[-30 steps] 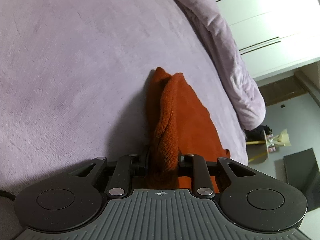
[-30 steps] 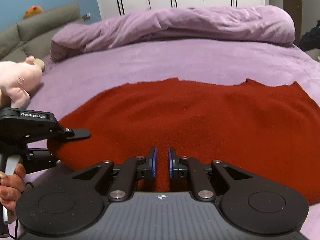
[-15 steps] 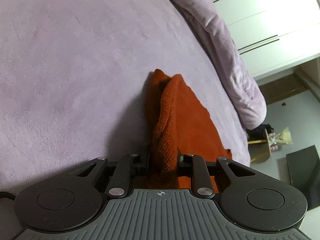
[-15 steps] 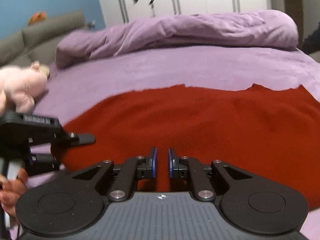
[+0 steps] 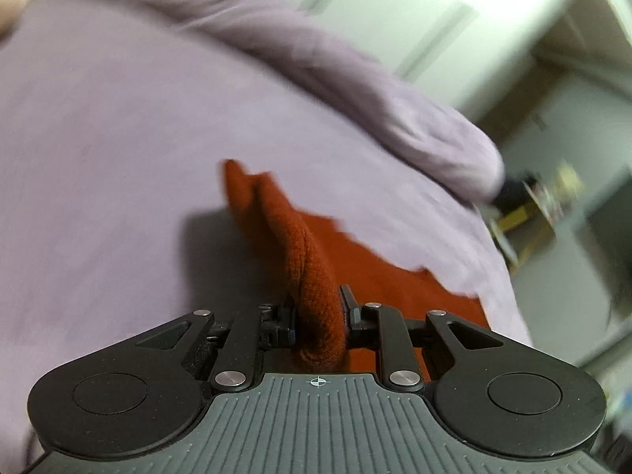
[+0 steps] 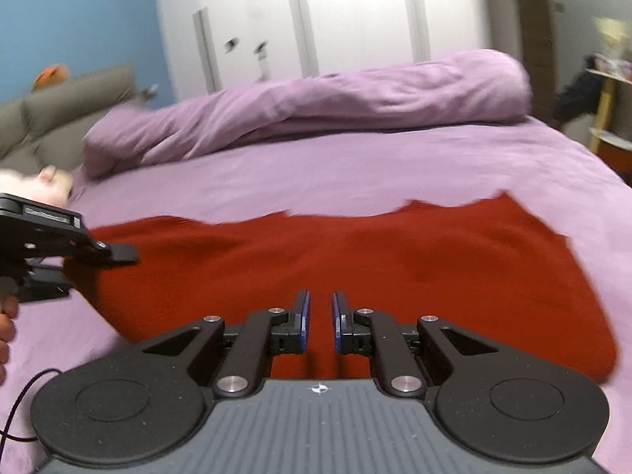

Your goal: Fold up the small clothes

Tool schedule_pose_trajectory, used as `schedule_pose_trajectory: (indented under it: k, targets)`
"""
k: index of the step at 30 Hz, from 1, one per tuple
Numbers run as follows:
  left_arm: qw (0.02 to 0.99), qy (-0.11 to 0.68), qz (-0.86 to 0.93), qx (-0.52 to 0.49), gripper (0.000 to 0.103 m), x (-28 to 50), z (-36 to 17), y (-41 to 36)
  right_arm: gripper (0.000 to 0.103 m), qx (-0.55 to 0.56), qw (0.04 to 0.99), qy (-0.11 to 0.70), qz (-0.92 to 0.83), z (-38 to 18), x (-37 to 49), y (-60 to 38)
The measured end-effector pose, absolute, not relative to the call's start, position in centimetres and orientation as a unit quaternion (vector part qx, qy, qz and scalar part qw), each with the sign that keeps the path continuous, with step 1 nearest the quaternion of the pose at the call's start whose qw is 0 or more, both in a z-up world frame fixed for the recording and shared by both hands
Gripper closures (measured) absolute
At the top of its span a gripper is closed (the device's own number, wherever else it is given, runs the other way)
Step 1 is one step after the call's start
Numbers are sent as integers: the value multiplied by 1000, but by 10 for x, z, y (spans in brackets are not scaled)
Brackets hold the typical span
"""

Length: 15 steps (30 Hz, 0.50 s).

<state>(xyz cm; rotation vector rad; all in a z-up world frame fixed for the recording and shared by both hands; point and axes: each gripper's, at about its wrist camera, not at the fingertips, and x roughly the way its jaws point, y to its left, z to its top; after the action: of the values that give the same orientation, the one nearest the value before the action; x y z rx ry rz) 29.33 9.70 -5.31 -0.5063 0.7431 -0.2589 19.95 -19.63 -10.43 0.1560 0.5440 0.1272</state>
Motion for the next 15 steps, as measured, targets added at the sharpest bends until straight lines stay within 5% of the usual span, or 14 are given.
schedule_pose_trajectory:
  k: [5,10,15]
  targets:
    - [917,330,-201,-99,81,289,-28,-1,92,117,963,244,17,-103,184,-245]
    - [898,366,-238,-48,81,289,-64,-70,92,163,959,233,-18,-107,180,-281]
    - [889,385,-243,-45,67,276,-87,-78,92,176,951,253,-23,-114,182,-298]
